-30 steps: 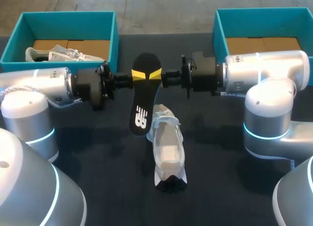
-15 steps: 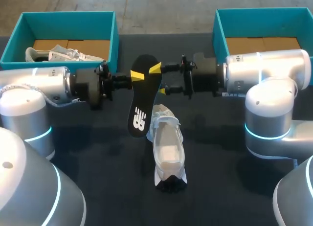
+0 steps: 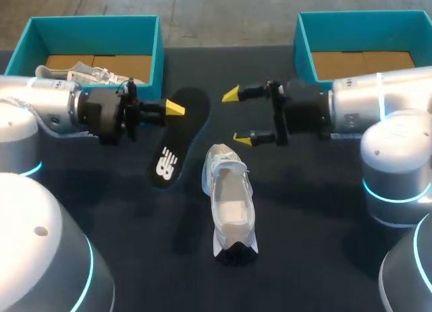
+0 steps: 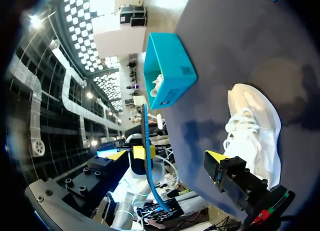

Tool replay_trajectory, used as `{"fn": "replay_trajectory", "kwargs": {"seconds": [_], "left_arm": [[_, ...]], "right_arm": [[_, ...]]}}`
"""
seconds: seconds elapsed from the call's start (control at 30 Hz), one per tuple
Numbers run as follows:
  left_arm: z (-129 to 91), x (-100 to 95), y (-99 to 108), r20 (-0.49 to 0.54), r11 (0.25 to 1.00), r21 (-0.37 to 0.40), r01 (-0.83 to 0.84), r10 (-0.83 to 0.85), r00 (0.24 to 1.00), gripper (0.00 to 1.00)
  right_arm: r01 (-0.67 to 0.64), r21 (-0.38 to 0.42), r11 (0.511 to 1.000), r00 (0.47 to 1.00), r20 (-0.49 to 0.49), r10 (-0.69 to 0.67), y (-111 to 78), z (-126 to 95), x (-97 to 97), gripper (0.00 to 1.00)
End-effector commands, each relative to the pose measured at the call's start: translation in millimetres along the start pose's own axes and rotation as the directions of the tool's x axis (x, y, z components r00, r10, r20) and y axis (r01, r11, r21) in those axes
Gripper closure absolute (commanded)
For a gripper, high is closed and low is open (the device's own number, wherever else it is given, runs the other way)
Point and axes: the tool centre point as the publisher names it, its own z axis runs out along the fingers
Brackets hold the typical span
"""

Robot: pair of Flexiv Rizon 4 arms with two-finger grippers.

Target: Take the shoe out of the shoebox, open the shoe tongue, remove and reinsert the insole, then place the shoe into the shoebox

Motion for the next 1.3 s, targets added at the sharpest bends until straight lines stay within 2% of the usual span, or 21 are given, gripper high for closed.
{"fn": "replay_trajectory", "kwargs": {"seconds": [0.03,0.17,0.4,0.53,0.7,1.2,1.3], "left_arm": [[-7,-4.5,-3,-0.051,1.0,0.019,0.017,-0.016,0.999,1.0],[-8,-3.9,-9,-0.072,0.998,0.048,0.052,-0.048,0.996,1.0],[-2,-1.5,-26,-0.116,0.986,0.1,0.132,-0.12,0.986,1.0],[3,4.2,-34,-0.146,0.975,0.117,0.189,-0.172,0.974,1.0],[9,11.3,-44,-0.161,0.956,0.127,0.264,-0.243,0.957,1.0],[10,13.6,-48,-0.184,0.956,0.126,0.265,-0.24,0.953,1.0],[13,15.0,-54,-0.176,0.949,0.118,0.292,-0.269,0.947,1.0]], "right_arm": [[-0.01,-0.008,1.0,0.998,0.064,0.011,-11.2,-32,-3.4,0.0],[-0.015,-0.012,1.0,0.997,0.075,0.016,-18.1,-46,-7.9,0.0],[-0.02,0.037,0.999,0.991,0.133,0.015,-32.7,-63,-17.8,0.0],[-0.021,0.05,0.999,0.991,0.135,0.014,-42.0,-72,-24.2,0.0],[-0.052,0.126,0.991,0.99,0.14,0.034,-52.2,-82,-36.4,0.0],[-0.052,0.126,0.991,0.99,0.14,0.034,-52.2,-82,-36.4,0.0],[-0.017,0.126,0.992,0.992,0.128,0.001,-59.3,-84,-42.6,0.0]]}}
